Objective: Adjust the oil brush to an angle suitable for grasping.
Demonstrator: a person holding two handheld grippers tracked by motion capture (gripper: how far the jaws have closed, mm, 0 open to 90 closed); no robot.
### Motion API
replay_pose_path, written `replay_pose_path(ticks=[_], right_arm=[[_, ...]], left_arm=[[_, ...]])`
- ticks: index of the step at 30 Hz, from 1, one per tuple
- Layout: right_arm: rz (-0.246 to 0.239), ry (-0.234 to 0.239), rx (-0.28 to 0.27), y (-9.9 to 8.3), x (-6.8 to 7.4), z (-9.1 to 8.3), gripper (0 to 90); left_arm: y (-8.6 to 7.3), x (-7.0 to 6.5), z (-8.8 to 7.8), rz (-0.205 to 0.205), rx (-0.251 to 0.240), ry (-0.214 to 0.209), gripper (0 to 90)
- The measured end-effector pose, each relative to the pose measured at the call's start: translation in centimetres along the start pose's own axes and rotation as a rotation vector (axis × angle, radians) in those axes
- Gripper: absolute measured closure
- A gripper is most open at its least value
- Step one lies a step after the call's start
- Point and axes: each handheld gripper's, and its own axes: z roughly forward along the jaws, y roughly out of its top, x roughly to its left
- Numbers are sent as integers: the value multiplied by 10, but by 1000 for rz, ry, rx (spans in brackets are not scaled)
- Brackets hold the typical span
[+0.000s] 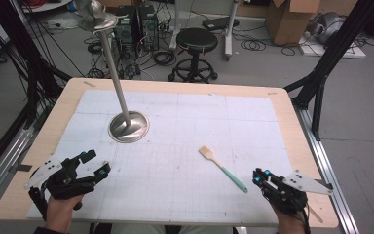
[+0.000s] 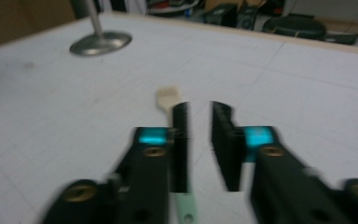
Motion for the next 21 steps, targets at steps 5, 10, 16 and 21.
replay_pose_path(ticks=[5, 10, 16, 21], right_arm=[[-59, 91, 155, -4, 11, 29, 894], [-124, 156, 277, -8, 22, 53, 894], [-151, 178, 402, -15, 21, 78, 895], [-124, 162, 401, -17, 16, 74, 894]], left_arm=[[-1, -2, 0, 1, 10, -6, 196], [-1, -1, 0, -4, 4, -4, 196], [-1, 1, -2, -7, 2, -1, 197], [-1, 1, -3, -8, -1, 2, 197]])
